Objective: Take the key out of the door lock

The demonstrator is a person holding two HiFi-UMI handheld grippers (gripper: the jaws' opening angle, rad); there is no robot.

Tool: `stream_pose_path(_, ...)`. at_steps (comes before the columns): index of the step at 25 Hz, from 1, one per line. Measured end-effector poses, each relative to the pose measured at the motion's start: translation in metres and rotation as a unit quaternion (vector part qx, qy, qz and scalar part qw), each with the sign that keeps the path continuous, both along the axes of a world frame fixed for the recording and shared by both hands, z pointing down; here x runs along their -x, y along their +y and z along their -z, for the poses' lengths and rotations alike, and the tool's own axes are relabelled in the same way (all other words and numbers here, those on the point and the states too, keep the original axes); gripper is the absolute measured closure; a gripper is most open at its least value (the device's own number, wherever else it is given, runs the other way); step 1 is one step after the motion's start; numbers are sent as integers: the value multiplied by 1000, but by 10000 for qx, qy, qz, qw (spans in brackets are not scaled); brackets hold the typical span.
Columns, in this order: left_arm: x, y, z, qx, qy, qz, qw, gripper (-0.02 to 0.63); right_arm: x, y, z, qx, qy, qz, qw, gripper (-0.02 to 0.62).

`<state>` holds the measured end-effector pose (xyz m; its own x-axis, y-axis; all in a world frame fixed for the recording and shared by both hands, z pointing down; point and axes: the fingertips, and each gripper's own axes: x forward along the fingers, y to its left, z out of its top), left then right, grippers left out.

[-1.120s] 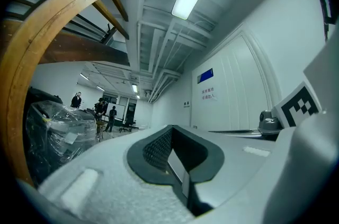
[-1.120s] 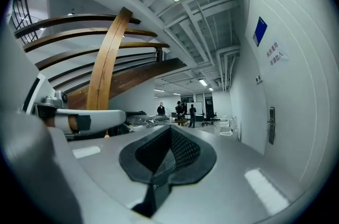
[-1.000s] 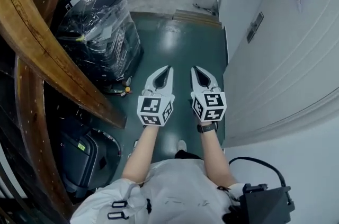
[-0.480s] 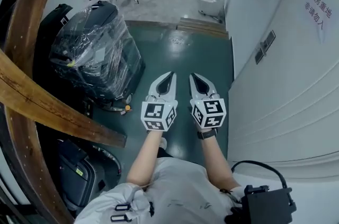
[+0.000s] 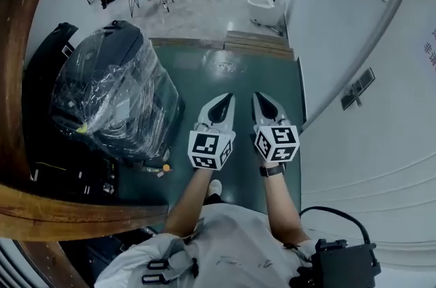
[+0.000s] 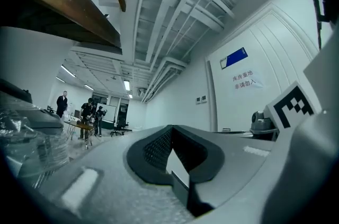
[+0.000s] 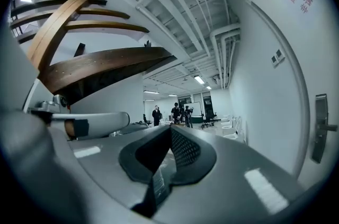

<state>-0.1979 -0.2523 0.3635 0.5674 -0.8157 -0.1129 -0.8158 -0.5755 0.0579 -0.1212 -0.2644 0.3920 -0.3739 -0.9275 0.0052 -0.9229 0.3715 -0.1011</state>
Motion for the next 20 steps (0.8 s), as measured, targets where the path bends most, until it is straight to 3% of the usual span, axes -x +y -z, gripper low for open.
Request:
stream_pose_path(6, 28, -98, 16, -102, 46, -179, 9998, 601, 36, -110, 25, -198, 24, 2, 9998, 589)
stream_pose_path(11, 35, -177, 7, 129, 219, -169, 9995, 601, 33, -171, 13, -41, 195, -108, 9997, 589)
stream_pose_path(20, -30, -284, -20, 336, 150, -650, 9972, 602, -37, -268, -26, 253, 183, -591, 9978, 589)
